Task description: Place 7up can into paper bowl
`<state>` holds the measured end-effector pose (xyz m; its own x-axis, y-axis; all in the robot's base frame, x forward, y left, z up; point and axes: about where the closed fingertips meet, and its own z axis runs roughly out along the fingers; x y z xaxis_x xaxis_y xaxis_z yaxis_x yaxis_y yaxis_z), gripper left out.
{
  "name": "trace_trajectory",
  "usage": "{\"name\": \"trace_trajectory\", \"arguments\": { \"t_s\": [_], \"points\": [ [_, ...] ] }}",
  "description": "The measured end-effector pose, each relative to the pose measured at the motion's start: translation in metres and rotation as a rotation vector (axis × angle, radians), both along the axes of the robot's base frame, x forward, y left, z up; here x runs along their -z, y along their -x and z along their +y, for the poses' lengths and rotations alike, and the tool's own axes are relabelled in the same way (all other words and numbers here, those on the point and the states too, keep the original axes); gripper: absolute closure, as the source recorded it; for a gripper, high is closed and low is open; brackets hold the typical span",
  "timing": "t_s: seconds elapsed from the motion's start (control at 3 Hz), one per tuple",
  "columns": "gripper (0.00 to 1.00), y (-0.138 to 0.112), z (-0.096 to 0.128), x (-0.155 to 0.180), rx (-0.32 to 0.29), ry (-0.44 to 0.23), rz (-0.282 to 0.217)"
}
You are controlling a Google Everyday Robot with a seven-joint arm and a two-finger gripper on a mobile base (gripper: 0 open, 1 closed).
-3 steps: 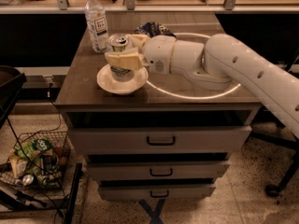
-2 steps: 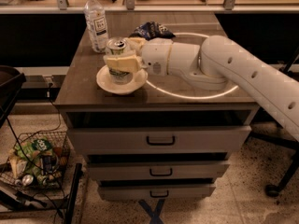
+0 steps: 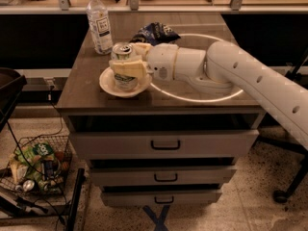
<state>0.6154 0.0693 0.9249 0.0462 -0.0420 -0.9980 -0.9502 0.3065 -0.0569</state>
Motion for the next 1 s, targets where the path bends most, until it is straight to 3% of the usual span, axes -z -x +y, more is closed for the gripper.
{"name": "trace_trajectory", "arguments": {
  "t_s": [0.33, 1.0],
  "points": [
    [1.0, -0.0023, -0.0027, 0.0037, -0.006, -0.007, 0.004],
    [0.57, -0.0004, 0.0027, 0.0023, -0.015, -0.008, 0.002]
  ]
}}
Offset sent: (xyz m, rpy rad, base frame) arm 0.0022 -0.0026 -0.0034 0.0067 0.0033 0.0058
